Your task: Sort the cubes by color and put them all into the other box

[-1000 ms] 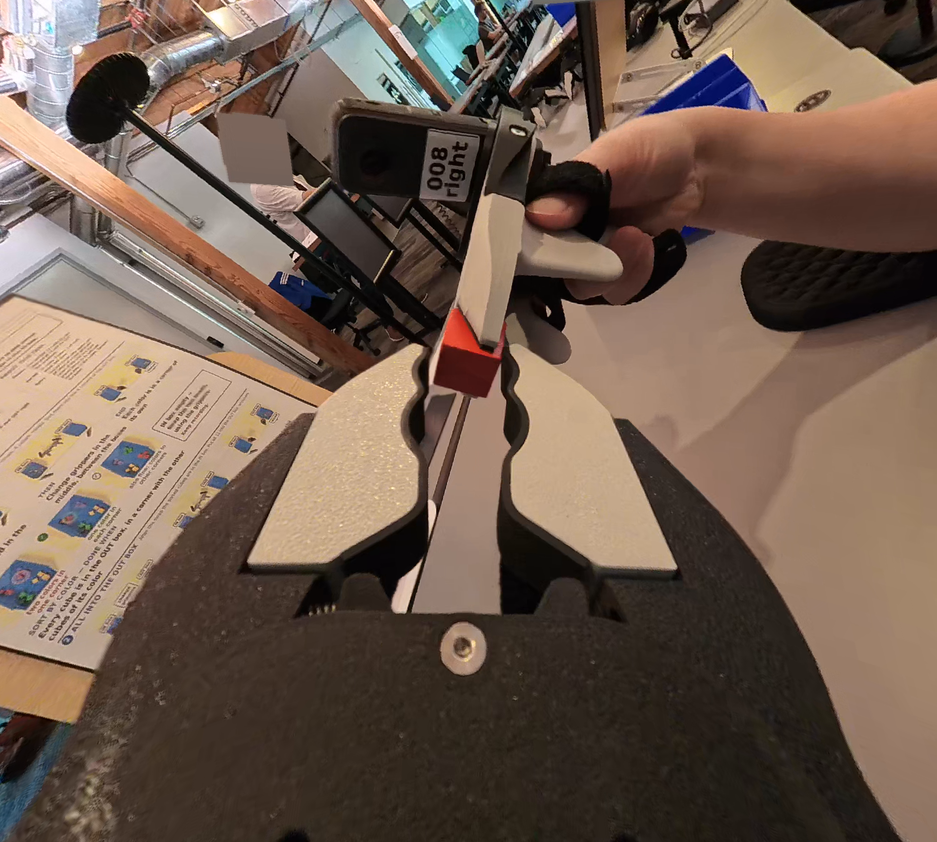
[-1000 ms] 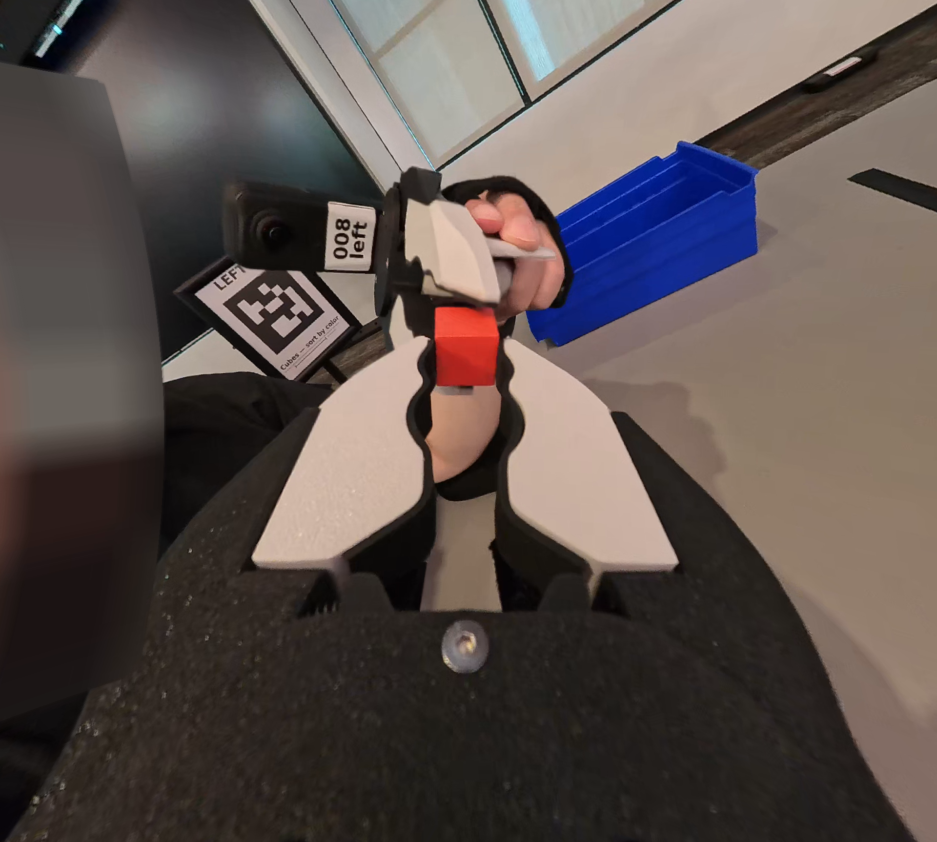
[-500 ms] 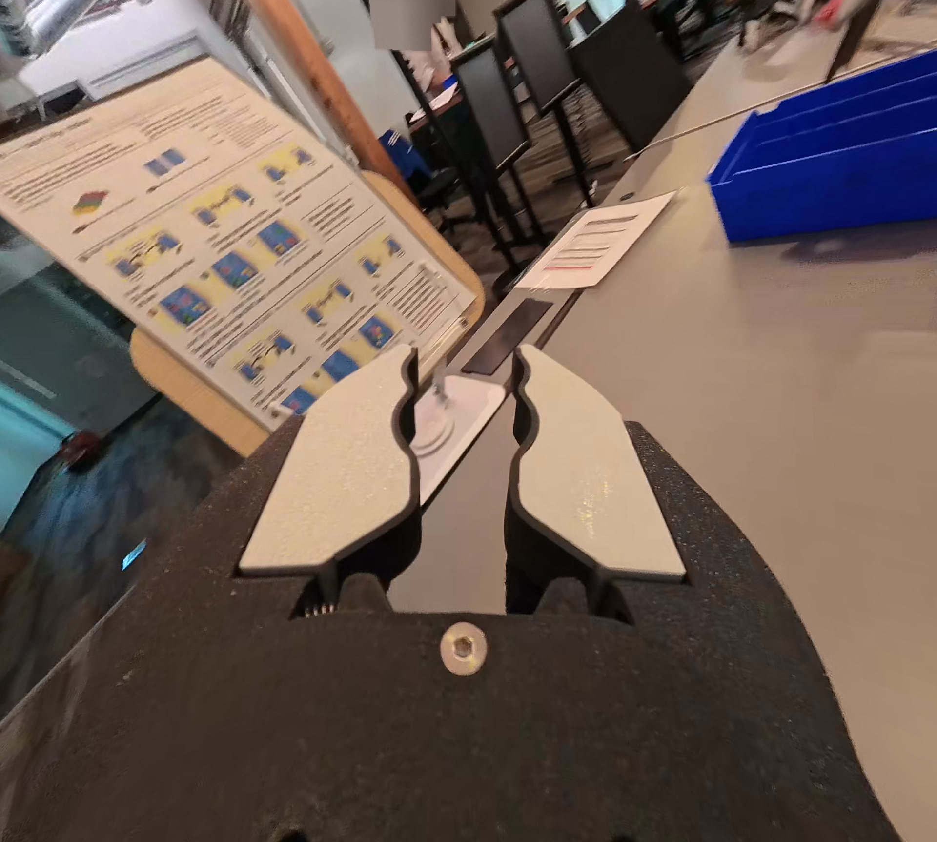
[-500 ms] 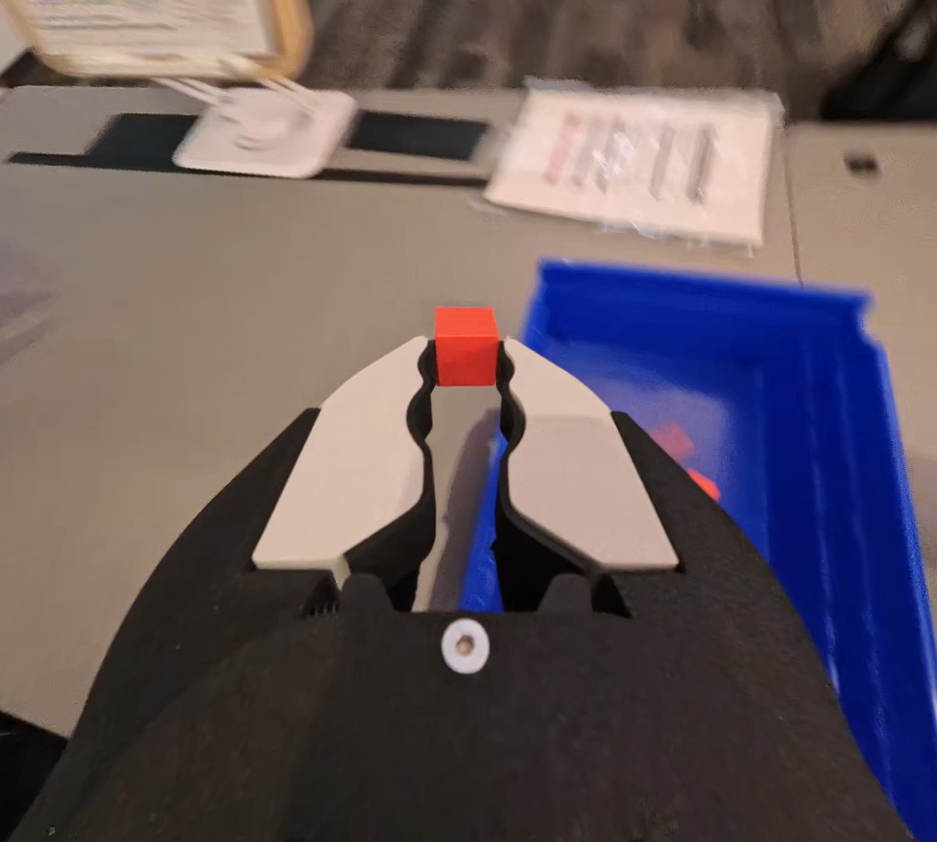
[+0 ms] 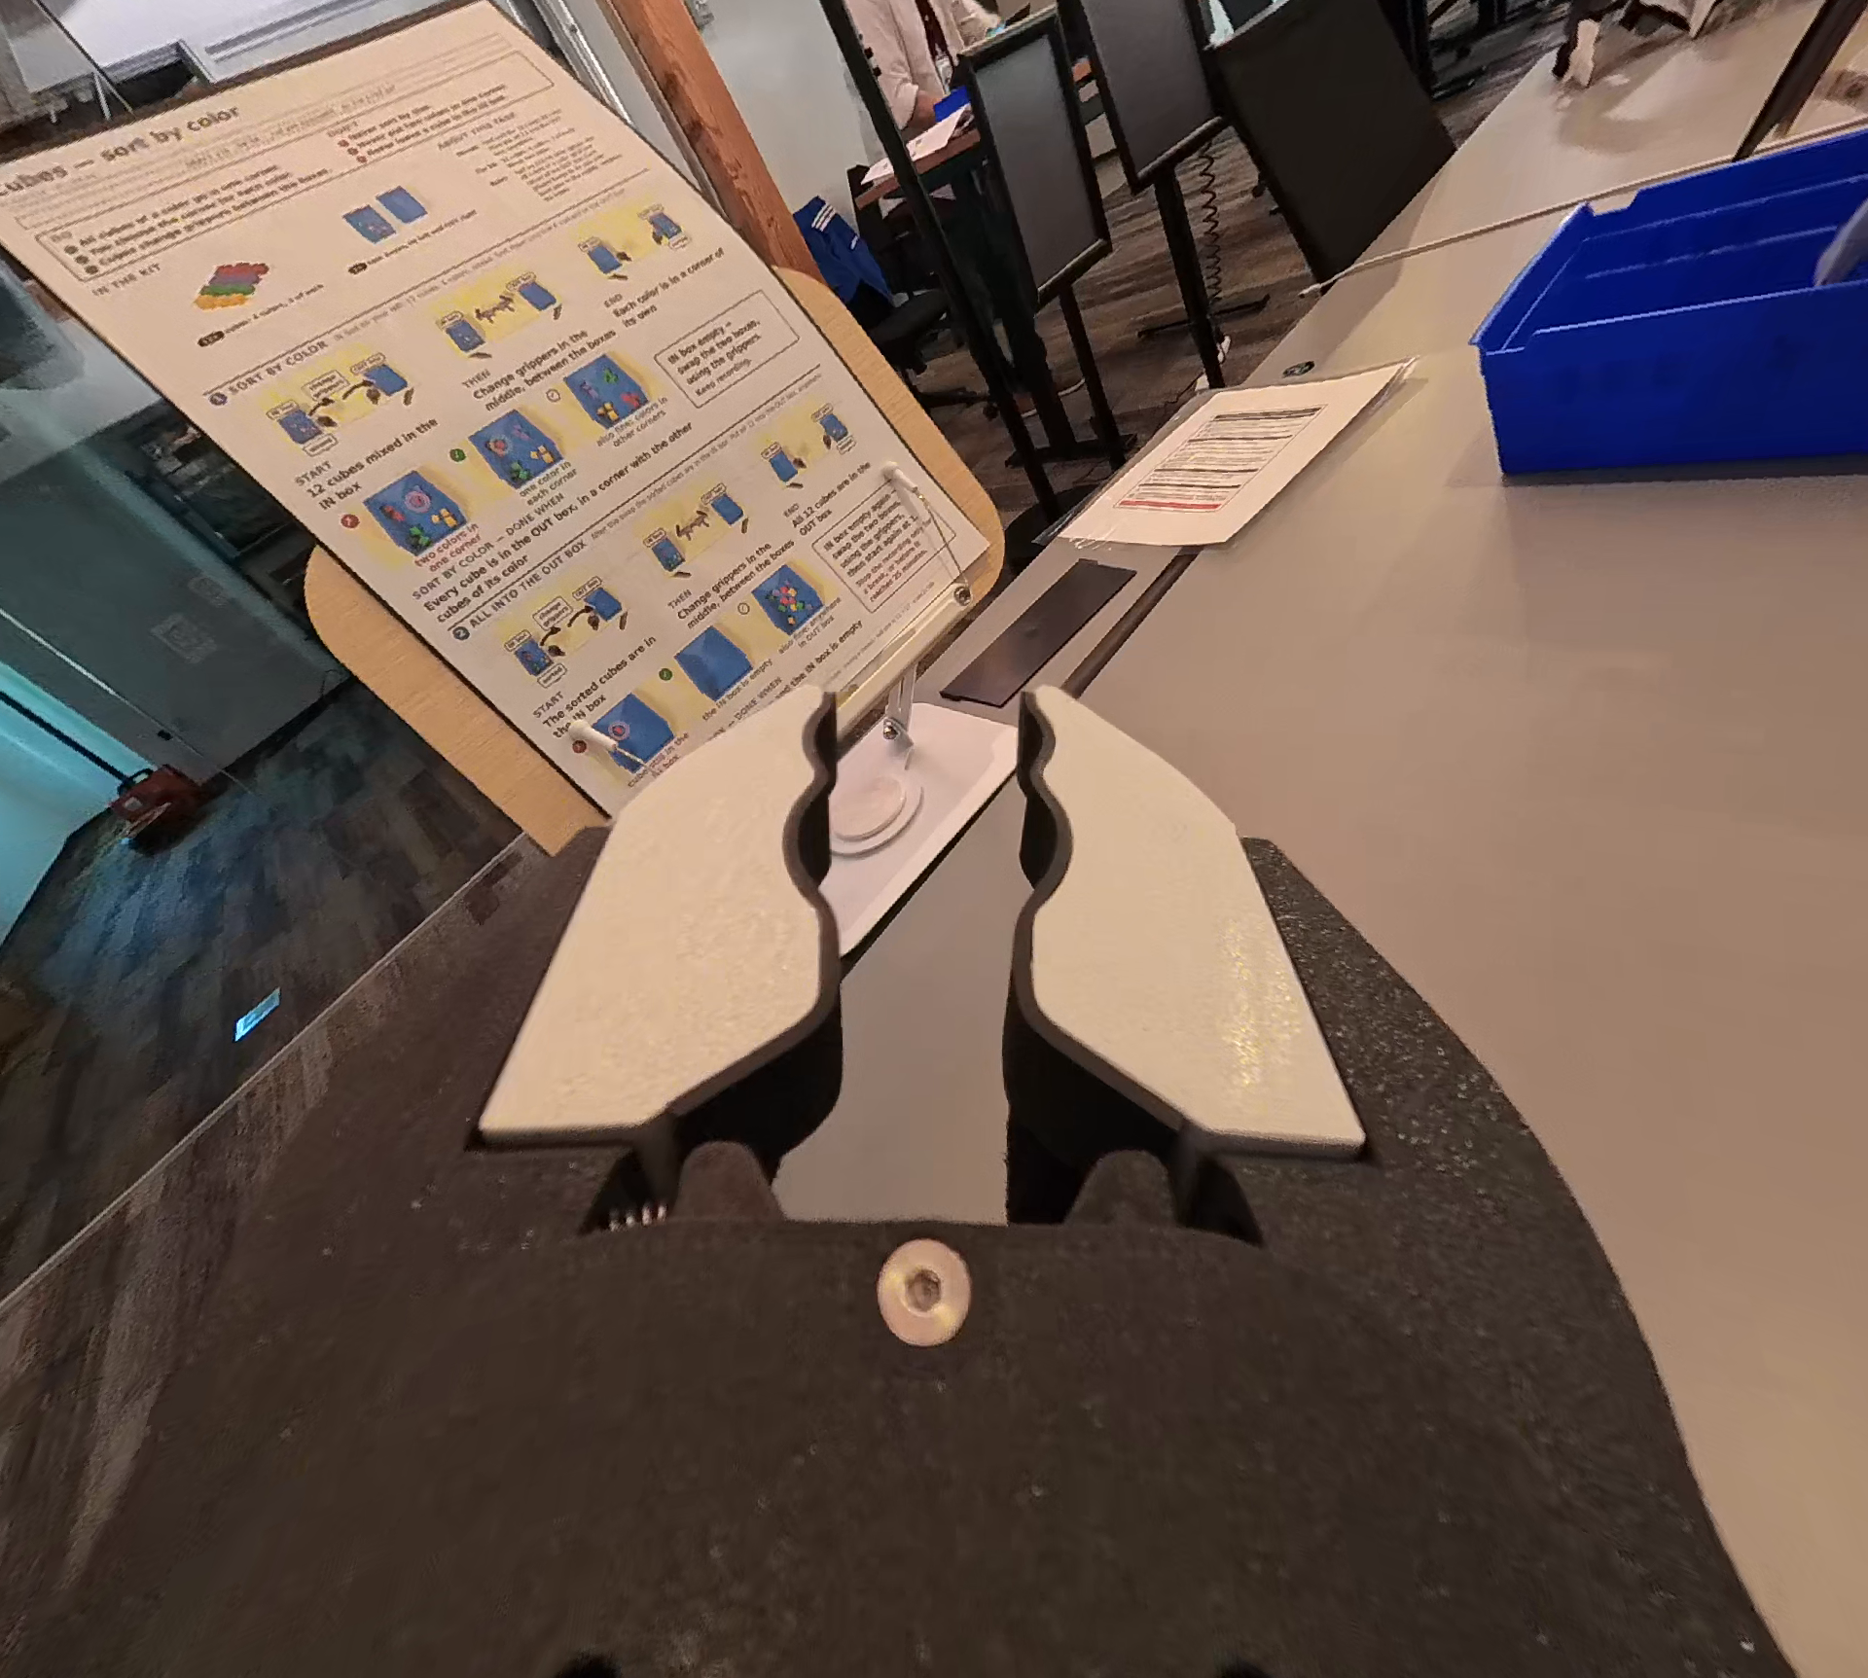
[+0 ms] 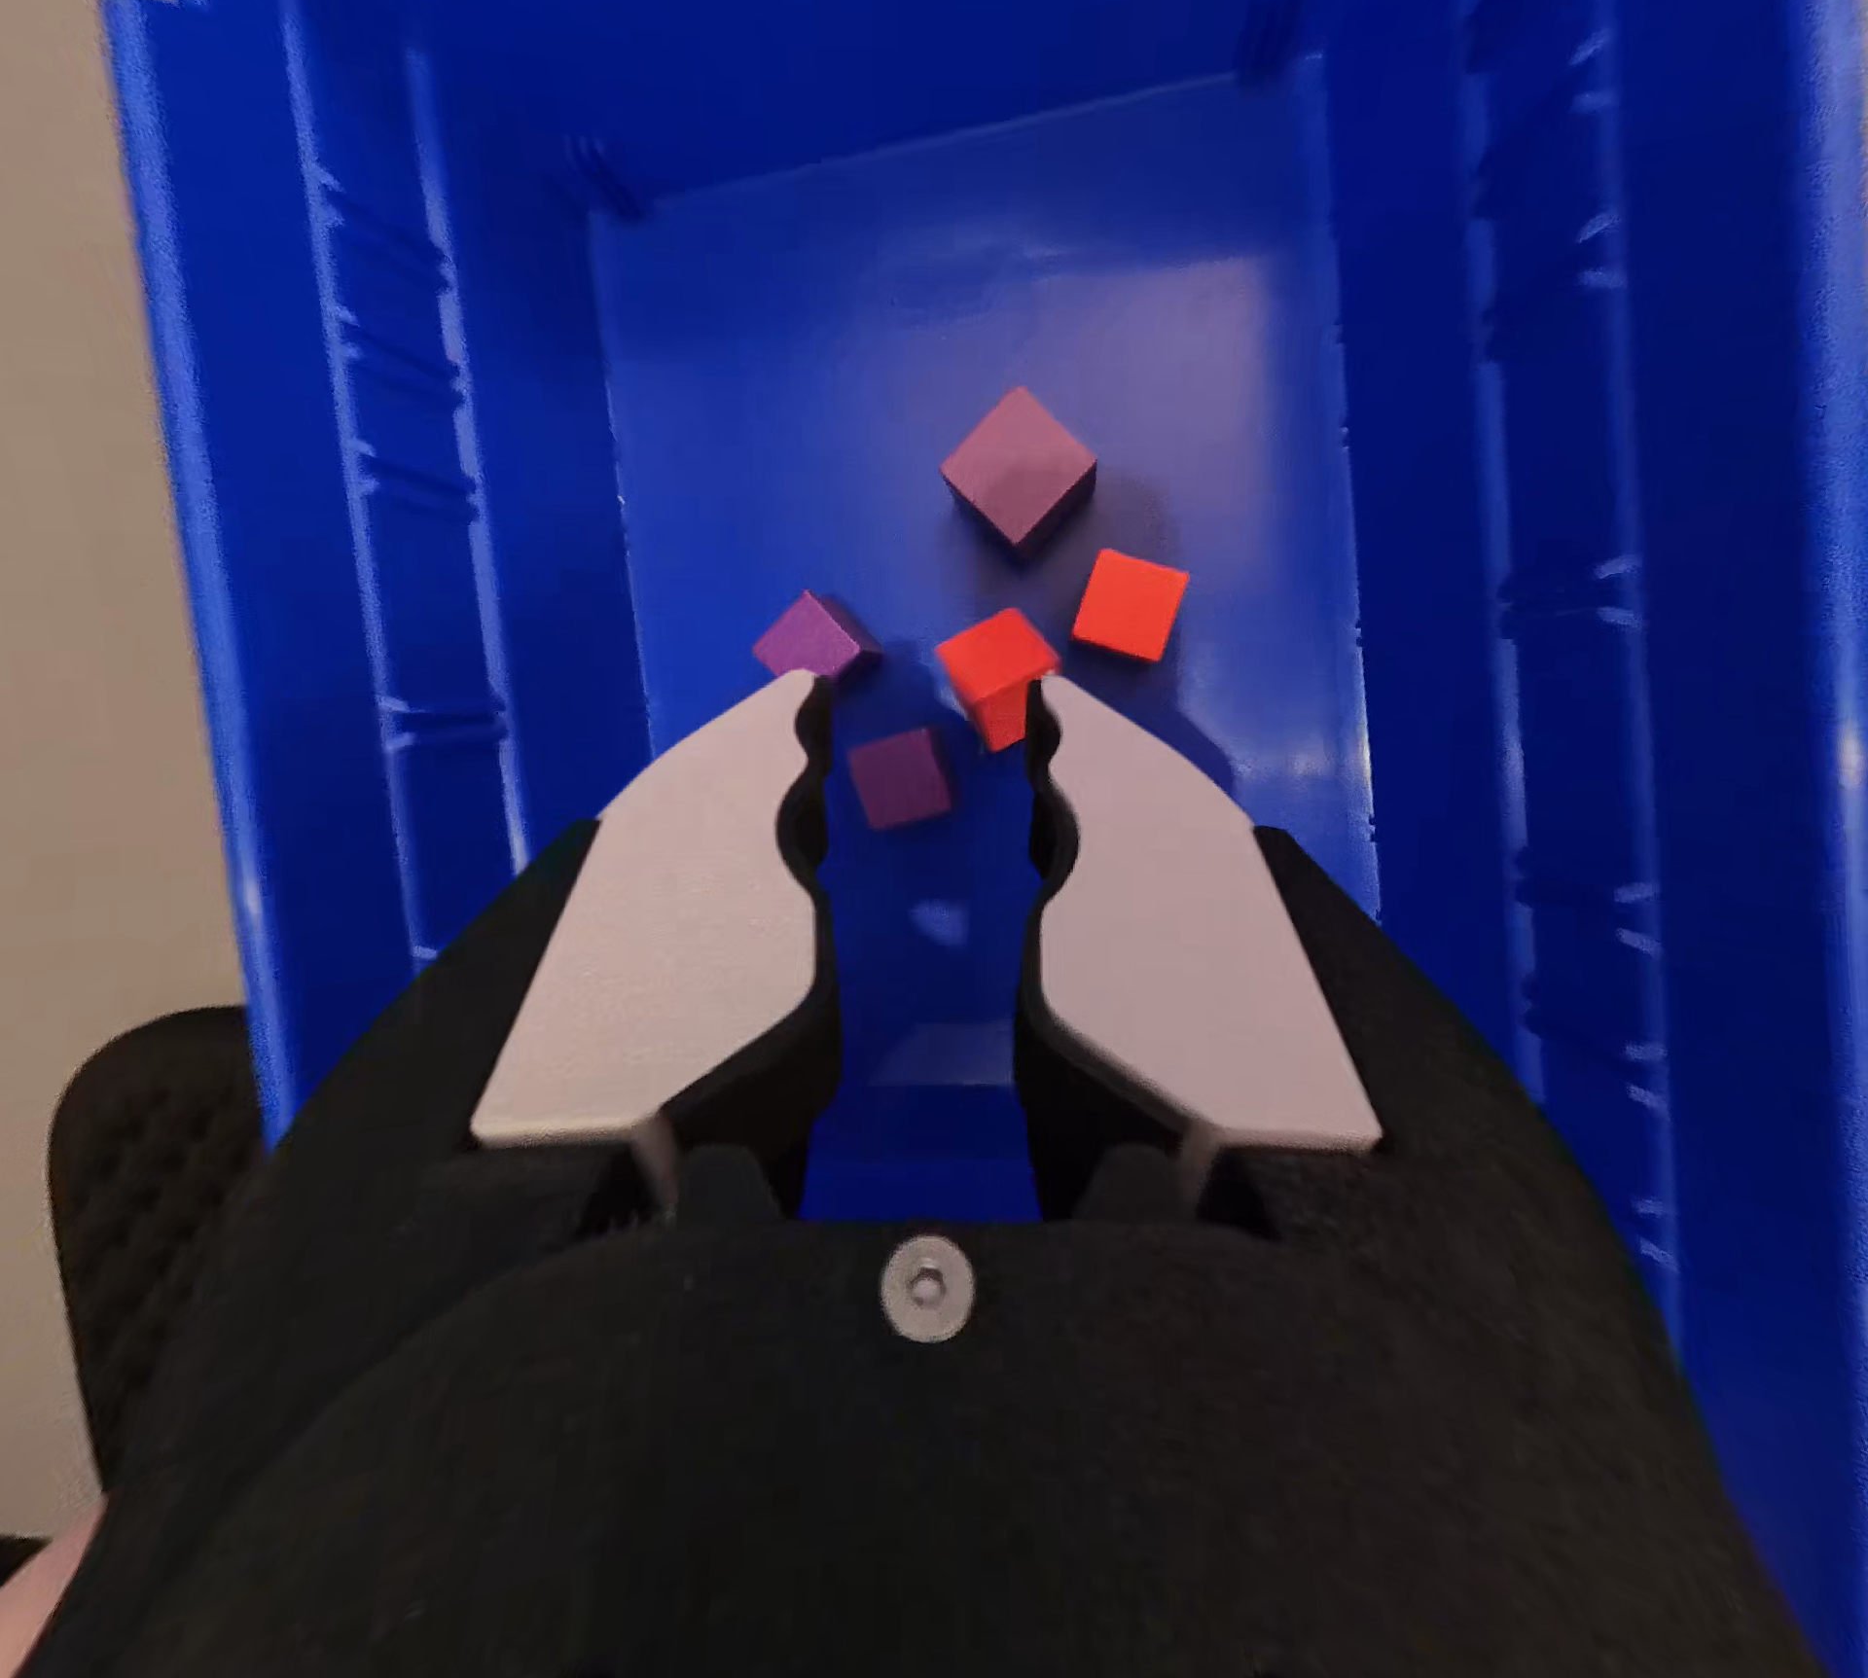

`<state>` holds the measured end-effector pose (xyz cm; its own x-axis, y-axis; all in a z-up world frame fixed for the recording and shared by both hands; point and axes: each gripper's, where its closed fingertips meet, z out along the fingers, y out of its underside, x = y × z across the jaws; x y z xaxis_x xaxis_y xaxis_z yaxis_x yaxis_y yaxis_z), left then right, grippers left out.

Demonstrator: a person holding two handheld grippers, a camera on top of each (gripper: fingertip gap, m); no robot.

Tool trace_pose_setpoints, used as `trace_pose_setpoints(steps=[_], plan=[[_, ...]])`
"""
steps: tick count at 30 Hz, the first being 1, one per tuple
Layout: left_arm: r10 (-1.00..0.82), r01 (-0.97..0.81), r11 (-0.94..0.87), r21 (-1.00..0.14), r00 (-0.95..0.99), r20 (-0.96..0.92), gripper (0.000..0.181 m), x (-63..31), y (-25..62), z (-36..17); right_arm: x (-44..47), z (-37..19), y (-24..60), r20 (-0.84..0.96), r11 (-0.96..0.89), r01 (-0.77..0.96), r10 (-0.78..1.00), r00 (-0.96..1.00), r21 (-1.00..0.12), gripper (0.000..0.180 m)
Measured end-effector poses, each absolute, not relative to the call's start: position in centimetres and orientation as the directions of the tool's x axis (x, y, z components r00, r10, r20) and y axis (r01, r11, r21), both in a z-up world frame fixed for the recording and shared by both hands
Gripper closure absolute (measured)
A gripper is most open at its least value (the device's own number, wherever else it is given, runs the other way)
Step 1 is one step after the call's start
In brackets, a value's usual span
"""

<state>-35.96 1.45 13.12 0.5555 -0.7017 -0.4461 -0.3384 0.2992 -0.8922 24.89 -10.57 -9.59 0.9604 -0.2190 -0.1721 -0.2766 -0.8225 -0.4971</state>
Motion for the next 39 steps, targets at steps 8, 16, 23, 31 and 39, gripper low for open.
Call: trace_pose_setpoints(steps=[8, 16, 23, 31, 39], plan=[[-0.555, -0.389, 0.188, -0.902, 0.715, -0.424, 0.145, -41.5, 2.1, 14.7, 24.8, -2.4, -10.6, -0.151, -0.646, -0.257, -0.216, 0.965, -0.719, 0.137], [-0.472, -0.769, -0.361, -0.527, 0.638, -0.608, 0.143, -60.9, 3.5, 6.4, 22.5, -0.1, -8.6, -0.06, -0.634, -0.123, -0.12, 0.991, -0.763, 0.14], [-0.699, -0.761, -0.648, -0.007, 0.599, -0.389, 0.152, -73.5, -2.3, -3.4, 21.3, 0.6, -7.1, 0.036, -0.64, -0.019, -0.073, 0.997, -0.768, 0.14], [-0.622, -0.61, -0.78, 0.14, 0.732, -0.279, 0.149, -75.5, -3.9, -7.0, 21.2, 0.6, -7.2, 0.011, -0.627, -0.03, -0.062, 0.998, -0.778, 0.14], [-0.86, -0.814, -0.498, 0.3, 0.419, -0.291, 0.152, -77.2, -3.2, -8.8, 20.8, 0.5, -6.7, -0.023, -0.614, -0.036, -0.029, 0.999, -0.789, 0.141]])
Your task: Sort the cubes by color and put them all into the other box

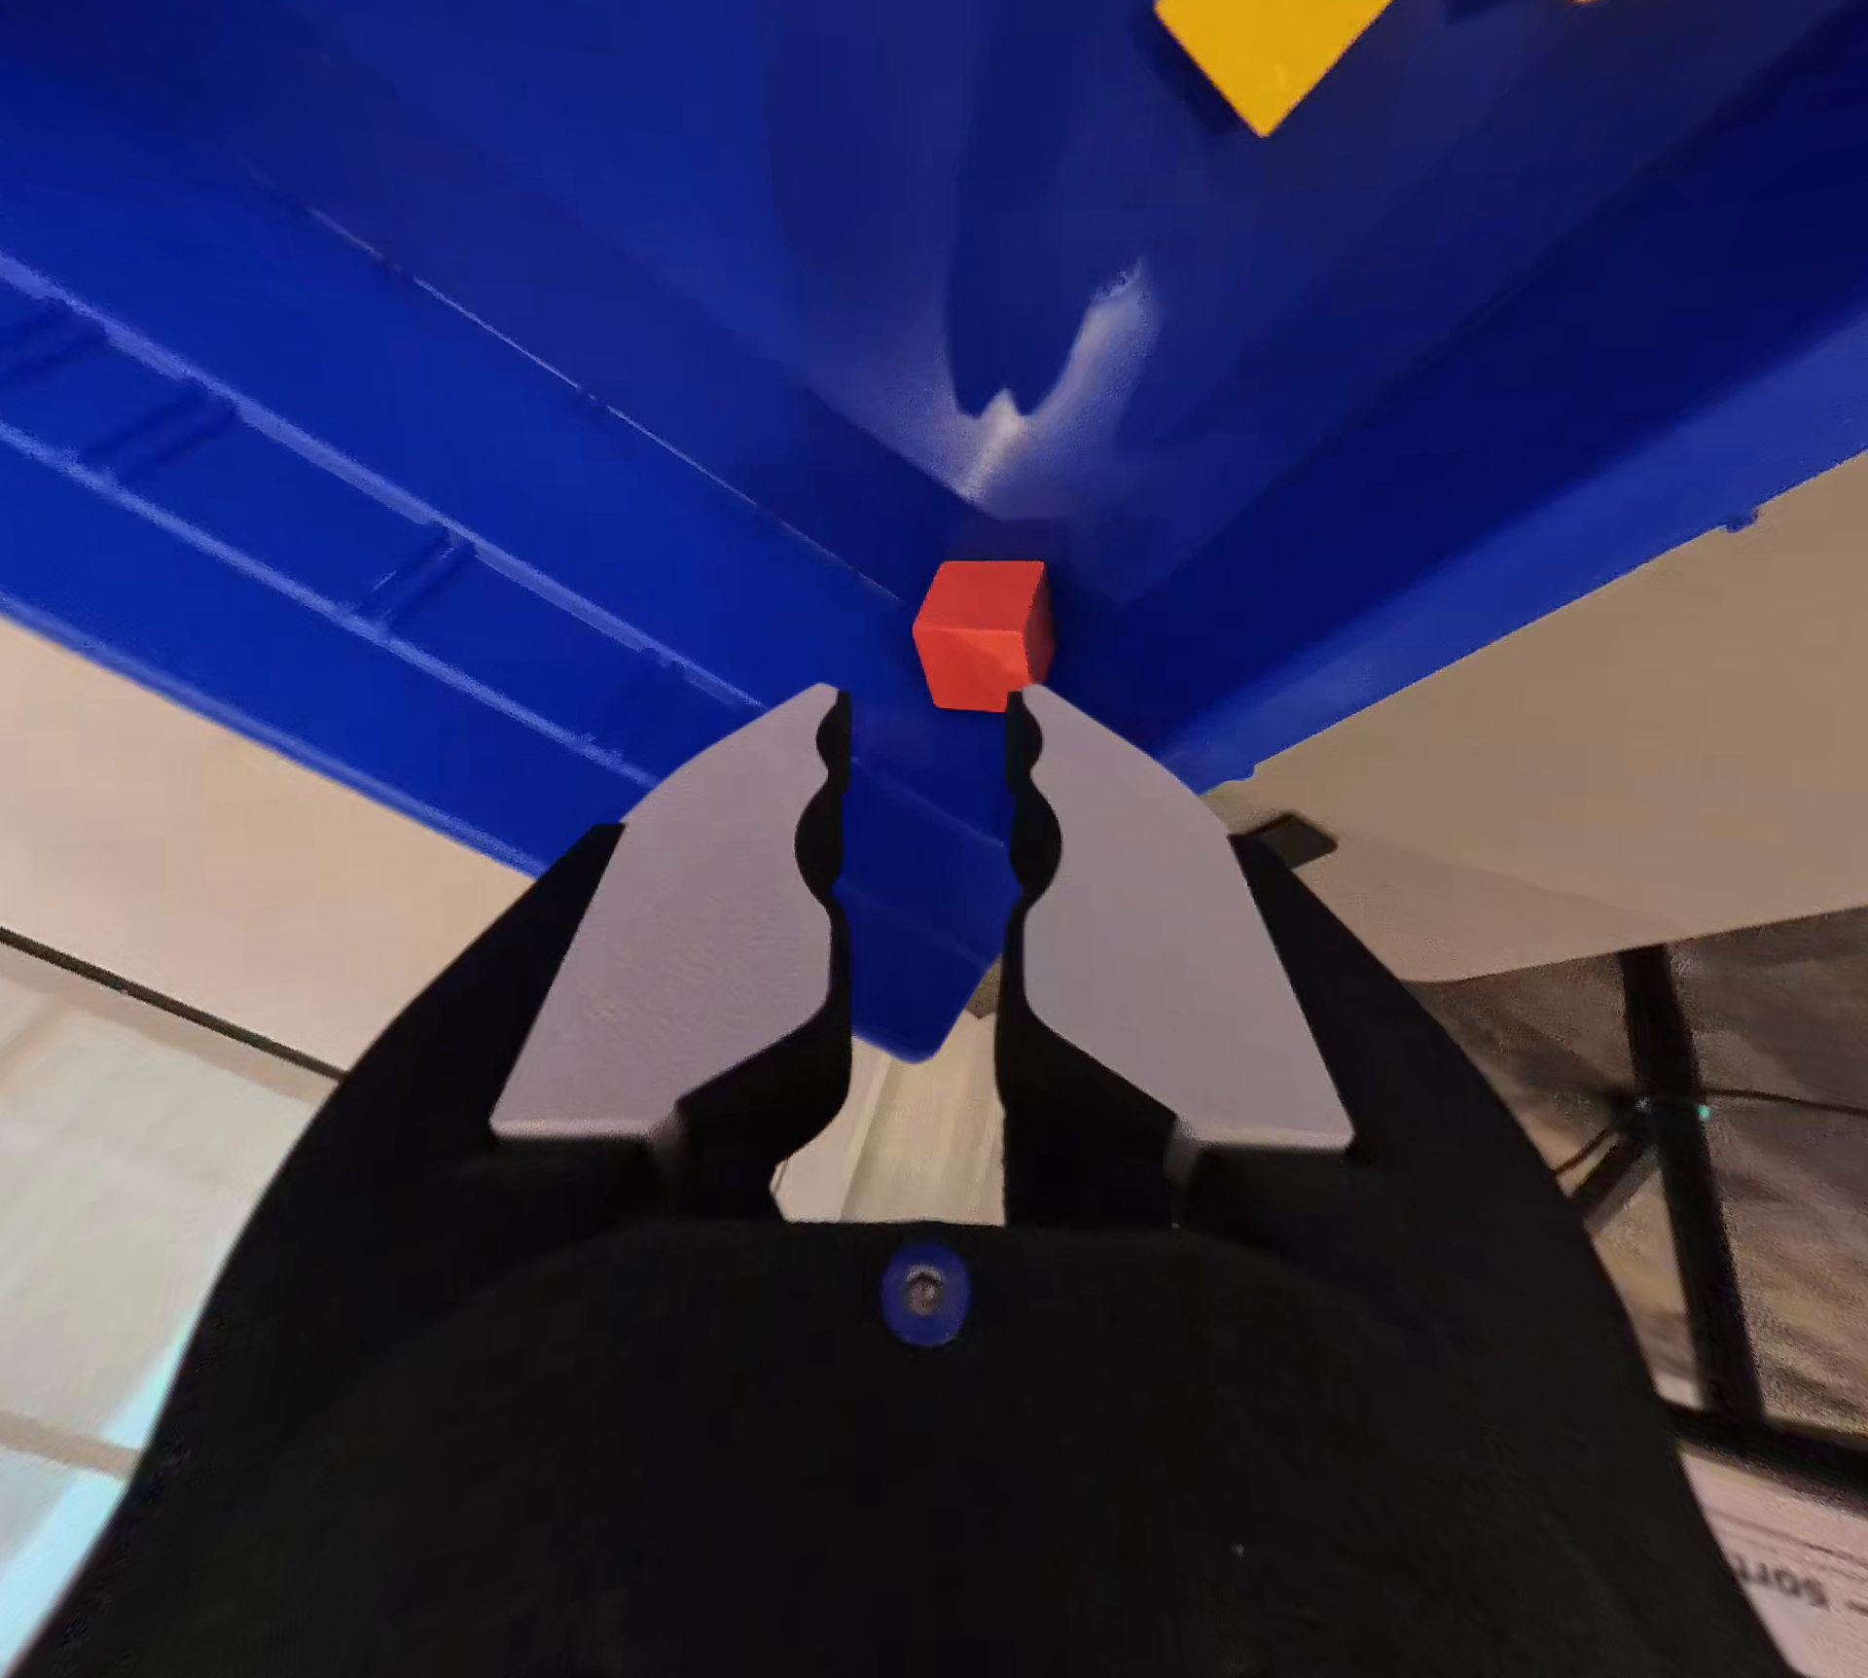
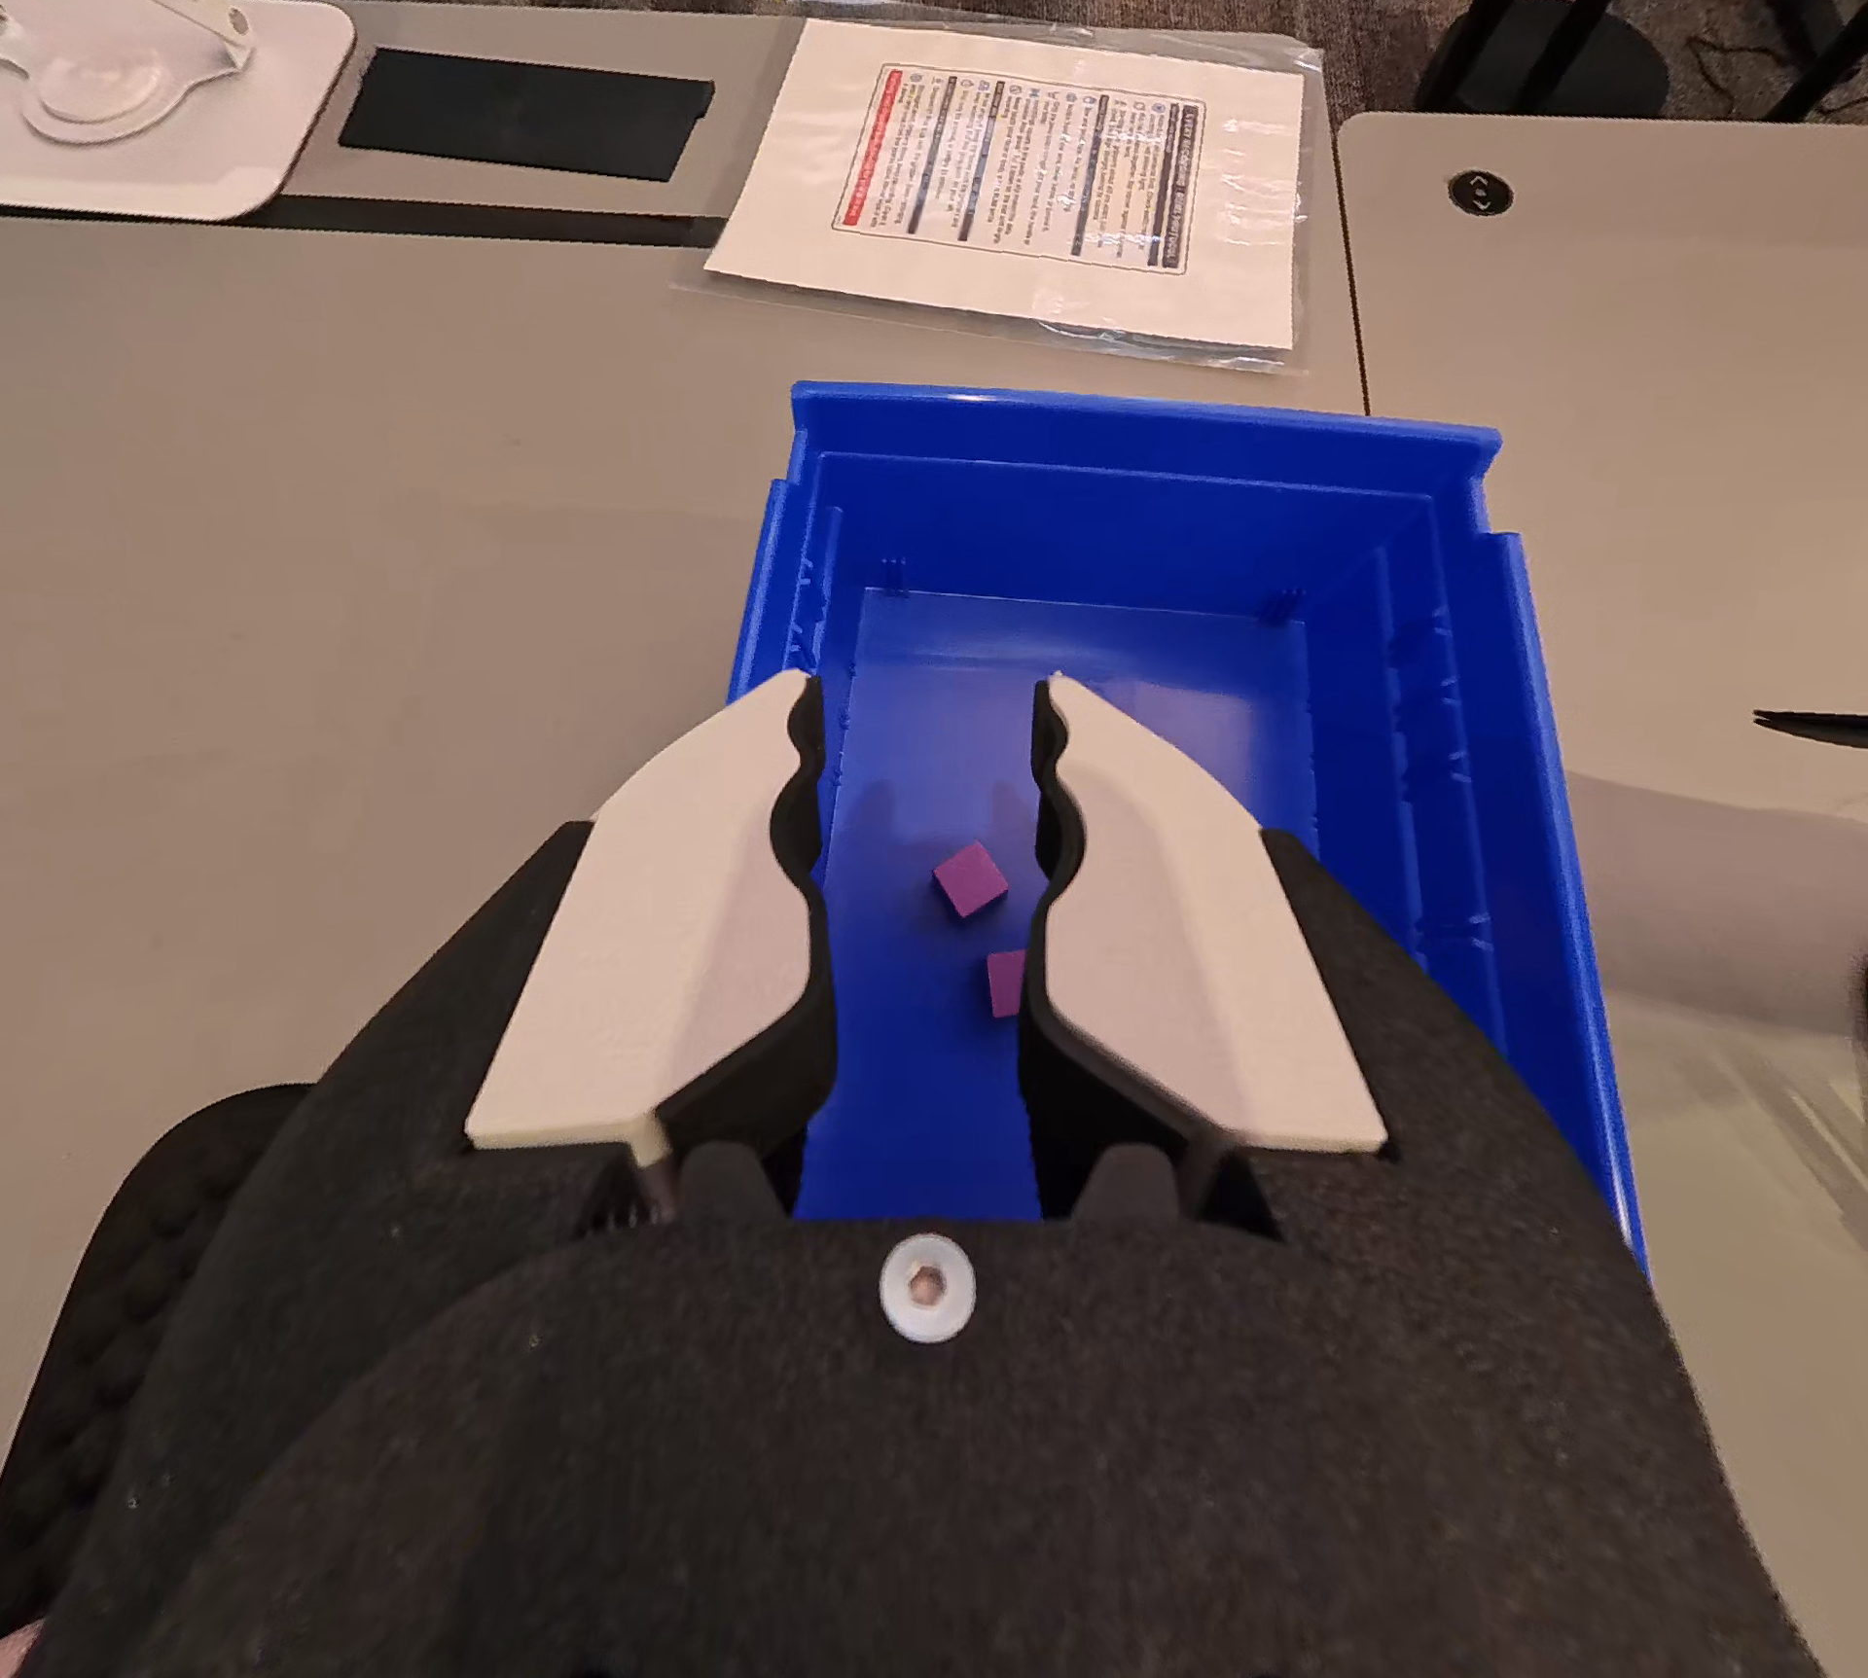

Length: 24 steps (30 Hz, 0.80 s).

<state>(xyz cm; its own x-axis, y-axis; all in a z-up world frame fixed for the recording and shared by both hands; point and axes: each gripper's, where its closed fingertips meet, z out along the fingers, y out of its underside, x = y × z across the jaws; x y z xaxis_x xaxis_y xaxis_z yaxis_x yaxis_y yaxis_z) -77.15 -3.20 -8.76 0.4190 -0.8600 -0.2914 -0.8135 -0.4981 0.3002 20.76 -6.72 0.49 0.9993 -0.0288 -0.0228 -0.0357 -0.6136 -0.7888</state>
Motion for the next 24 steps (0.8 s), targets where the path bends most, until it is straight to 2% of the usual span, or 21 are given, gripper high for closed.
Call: trace_pose_setpoints(steps=[4, 7, 24], plan=[[-0.845, -0.775, -0.535, 0.336, 0.492, -0.21, 0.141, -77.7, -4.2, -10.3, 20.6, 0.8, -6.7, -0.035, -0.596, -0.04, -0.019, 0.999, -0.802, 0.141], [-0.852, -0.774, -0.523, 0.357, 0.477, -0.215, 0.137, -78.3, -4.0, -11.1, 20.7, 0.8, -6.8, -0.04, -0.596, -0.047, -0.024, 0.999, -0.802, 0.141], [-0.889, -0.715, -0.451, 0.534, 0.414, -0.197, 0.153, -79.7, -4.2, -12.5, 20.3, 0.2, -7.0, -0.046, -0.616, -0.033, 0.005, 0.999, -0.787, 0.143]])
